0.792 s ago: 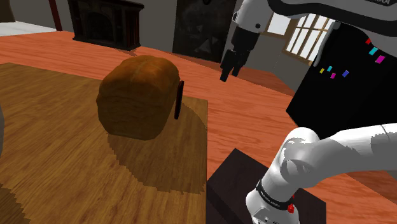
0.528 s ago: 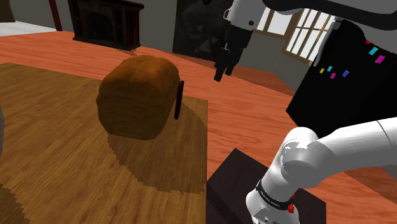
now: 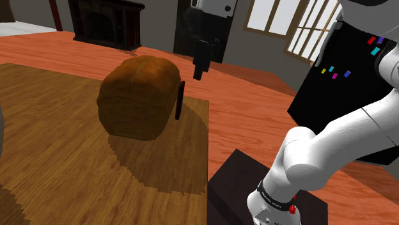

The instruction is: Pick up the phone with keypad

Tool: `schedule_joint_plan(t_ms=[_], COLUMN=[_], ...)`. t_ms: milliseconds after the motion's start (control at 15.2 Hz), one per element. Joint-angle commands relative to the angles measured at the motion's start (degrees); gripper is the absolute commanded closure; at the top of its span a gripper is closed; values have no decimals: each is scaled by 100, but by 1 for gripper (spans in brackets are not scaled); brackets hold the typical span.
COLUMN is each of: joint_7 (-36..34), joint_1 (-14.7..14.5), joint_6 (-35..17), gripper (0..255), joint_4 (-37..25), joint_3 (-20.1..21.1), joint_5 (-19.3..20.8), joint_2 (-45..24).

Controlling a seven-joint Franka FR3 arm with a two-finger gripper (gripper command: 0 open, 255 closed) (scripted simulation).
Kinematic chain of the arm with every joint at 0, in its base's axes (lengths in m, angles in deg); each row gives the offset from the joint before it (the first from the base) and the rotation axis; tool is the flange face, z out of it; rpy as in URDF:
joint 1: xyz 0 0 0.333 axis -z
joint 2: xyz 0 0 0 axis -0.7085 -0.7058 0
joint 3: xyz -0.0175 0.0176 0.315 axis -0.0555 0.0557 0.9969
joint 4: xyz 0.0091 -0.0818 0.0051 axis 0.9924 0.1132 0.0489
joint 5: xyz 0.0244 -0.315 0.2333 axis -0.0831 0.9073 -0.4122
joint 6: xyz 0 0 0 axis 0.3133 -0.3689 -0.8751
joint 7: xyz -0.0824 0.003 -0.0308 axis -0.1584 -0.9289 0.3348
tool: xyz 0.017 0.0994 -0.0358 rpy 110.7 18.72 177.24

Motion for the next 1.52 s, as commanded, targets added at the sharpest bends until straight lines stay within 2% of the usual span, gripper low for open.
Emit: schedule_joint_plan(t_ms=[0, 330, 924, 990, 1452], joint_7=[98, 347, 396, 405, 412], joint_1=[-158, -483, -501, -499, -495], joint_6=[63, 309, -272, -276, -272], gripper=[0, 0, 0, 255, 255], joint_4=[-277, -1041, -281, -274, -284], joint_3=[155, 488, 499, 494, 488], joint_5=[-83, -209, -245, -243, -239], joint_2=[-298, -1004, -825, -822, -830])
